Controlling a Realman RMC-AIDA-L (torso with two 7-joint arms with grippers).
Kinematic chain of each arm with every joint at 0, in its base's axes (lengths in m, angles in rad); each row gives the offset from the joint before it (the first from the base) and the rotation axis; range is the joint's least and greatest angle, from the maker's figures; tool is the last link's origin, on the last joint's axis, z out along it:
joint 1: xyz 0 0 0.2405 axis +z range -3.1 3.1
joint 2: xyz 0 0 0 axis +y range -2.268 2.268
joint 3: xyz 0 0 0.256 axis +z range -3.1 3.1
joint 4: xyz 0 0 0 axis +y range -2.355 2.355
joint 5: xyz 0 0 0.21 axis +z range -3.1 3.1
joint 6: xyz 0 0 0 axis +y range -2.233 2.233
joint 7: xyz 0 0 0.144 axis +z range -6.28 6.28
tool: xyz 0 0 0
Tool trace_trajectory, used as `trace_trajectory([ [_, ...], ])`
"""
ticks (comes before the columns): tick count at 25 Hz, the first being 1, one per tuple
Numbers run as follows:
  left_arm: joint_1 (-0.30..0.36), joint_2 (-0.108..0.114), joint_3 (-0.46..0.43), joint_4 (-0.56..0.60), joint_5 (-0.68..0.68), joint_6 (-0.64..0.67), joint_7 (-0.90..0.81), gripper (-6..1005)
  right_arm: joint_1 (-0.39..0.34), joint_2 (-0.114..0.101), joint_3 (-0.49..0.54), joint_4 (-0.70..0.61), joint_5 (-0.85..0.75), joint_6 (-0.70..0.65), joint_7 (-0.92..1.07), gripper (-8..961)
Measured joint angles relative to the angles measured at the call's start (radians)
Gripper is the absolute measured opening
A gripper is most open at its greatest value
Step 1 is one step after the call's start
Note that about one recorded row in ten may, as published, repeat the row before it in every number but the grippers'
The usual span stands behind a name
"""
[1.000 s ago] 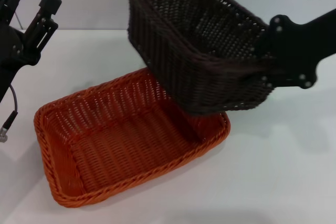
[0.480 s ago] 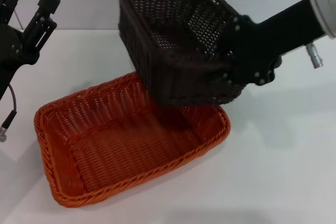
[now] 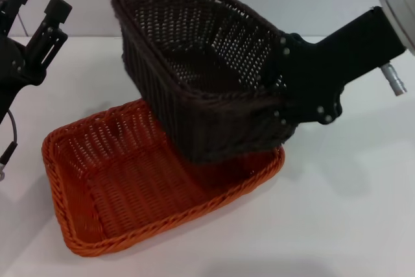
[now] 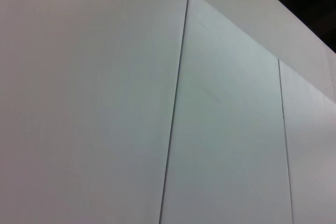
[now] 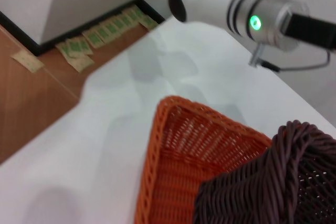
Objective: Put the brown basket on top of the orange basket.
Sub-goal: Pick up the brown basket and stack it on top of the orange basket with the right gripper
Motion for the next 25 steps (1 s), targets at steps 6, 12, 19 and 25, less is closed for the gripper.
trace_trajectory([
  [6,0.004,0.0,0.0,0.0,0.0,0.004,0.0,797,0.004,-0.002,0.003,-0.037,0.025,-0.093,0.002,157],
  [12,0.011,0.0,0.001,0.0,0.001,0.009,0.0,797,0.002,-0.003,0.009,-0.053,0.052,-0.166,0.006,157],
  [19,0.02,-0.001,0.012,0.0,0.004,0.017,0.0,797,0.003,-0.003,0.022,-0.072,0.077,-0.243,0.012,156],
  [25,0.024,-0.002,0.012,0.0,0.004,0.019,0.001,797,-0.009,-0.034,-0.008,-0.067,0.142,-0.268,-0.011,156],
])
